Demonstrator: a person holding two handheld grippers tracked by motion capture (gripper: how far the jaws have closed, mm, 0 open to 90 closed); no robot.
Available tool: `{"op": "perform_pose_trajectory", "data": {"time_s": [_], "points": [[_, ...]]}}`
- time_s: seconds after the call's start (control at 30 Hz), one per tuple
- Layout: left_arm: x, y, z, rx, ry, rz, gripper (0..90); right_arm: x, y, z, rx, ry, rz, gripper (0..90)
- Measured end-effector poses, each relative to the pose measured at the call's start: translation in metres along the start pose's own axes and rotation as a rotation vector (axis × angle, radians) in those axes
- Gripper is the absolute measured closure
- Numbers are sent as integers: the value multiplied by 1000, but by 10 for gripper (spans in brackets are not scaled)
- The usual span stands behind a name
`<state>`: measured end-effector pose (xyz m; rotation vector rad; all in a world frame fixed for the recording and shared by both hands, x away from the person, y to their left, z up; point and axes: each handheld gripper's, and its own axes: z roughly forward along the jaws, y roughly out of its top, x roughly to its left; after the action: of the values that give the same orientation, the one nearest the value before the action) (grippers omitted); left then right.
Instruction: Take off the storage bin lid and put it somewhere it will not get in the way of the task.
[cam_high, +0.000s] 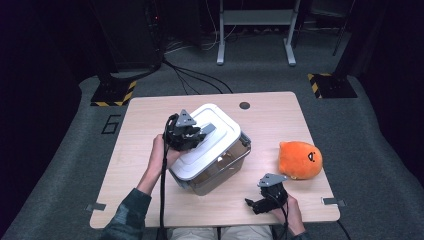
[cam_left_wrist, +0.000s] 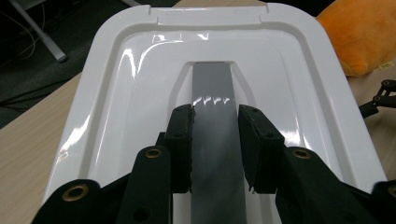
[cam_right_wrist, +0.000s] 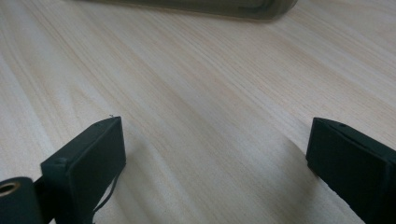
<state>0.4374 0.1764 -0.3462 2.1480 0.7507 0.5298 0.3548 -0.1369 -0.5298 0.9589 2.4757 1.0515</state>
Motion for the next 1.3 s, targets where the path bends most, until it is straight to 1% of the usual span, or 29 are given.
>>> {"op": "perform_pose_trajectory", "data": {"time_s": [0.1, 0.13, 0.23, 0.33, 0.4, 0.43, 0.47, 0.5, 0.57, 0.6, 0.67, 0.7, 0.73, 0.77, 0.8, 0.87, 0.9, 0.93, 0.97, 1.0, 1.03, 1.07, 1.1, 1.13, 1.17, 1.2, 1.3], "points": [[2, -1, -3, -5, 8, -3, 665, 0, 0, 0, -1, -2, 1, 40], [4, -1, -4, -4, 13, 4, 665, 0, 0, 0, -1, -2, 3, 40], [6, -2, -7, -8, 20, -12, 664, 0, 0, 0, -1, -2, 1, 40], [9, -3, -10, -9, 32, -16, 665, 0, 0, 0, -1, -3, 3, 40], [12, -4, -12, -15, 31, -25, 665, 0, 0, 0, -1, -3, 3, 40], [13, -4, -14, -9, 36, -19, 665, 0, 0, 0, -1, -3, 4, 40], [14, -5, -15, -12, 36, -31, 664, 0, 0, 0, -1, -3, 4, 40], [15, -5, -15, -15, 40, -30, 665, 0, 0, 0, 0, -4, 3, 40], [17, -6, -17, -22, 49, -48, 664, 0, 0, 0, -1, -3, 4, 40], [19, -7, -19, -22, 51, -46, 664, 0, 0, 0, -1, -3, 4, 40], [22, -9, -22, -20, 57, -56, 665, 0, 0, 0, -1, -4, 4, 40], [23, -10, -22, -24, 63, -69, 665, 0, 0, 0, -1, -4, 4, 40], [25, -10, -23, -25, 67, -67, 665, 0, 0, 0, -1, -4, 4, 40], [26, -11, -24, -24, 70, -77, 664, 0, 0, 0, -1, -4, 4, 40], [29, -12, -25, -24, 68, -68, 665, 0, 0, 0, -1, -4, 3, 40], [31, -14, -27, -28, 73, -84, 664, 0, 0, 0, -1, -4, 5, 40], [32, -14, -28, -22, 78, -77, 665, 0, 0, 0, -1, -5, 4, 40], [33, -15, -28, -22, 73, -94, 664, 0, 0, 0, -1, -5, 4, 40], [35, -16, -29, -18, 82, -78, 665, 0, 0, 0, -1, -5, 4, 40], [36, -17, -30, -15, 84, -88, 664, 0, 0, 0, -1, -5, 4, 40], [37, -18, -30, -20, 89, -90, 664, 0, 0, 0, -1, -5, 4, 40], [39, -19, -31, -14, 89, -94, 665, 0, 0, 0, -1, -5, 5, 40], [41, -20, -32, -16, 98, -97, 665, 0, 0, 0, -1, -6, 5, 41], [42, -21, -33, -10, 102, -86, 664, 0, 0, 0, -1, -6, 4, 40], [43, -22, -33, -12, 107, -100, 665, 0, 0, 0, -1, -6, 4, 40], [46, -24, -34, -8, 113, -96, 665, 0, 0, 0, -1, -6, 4, 40], [51, -28, -35, -1, 125, -109, 665, 0, 0, 0, -1, -7, 5, 40]]}}
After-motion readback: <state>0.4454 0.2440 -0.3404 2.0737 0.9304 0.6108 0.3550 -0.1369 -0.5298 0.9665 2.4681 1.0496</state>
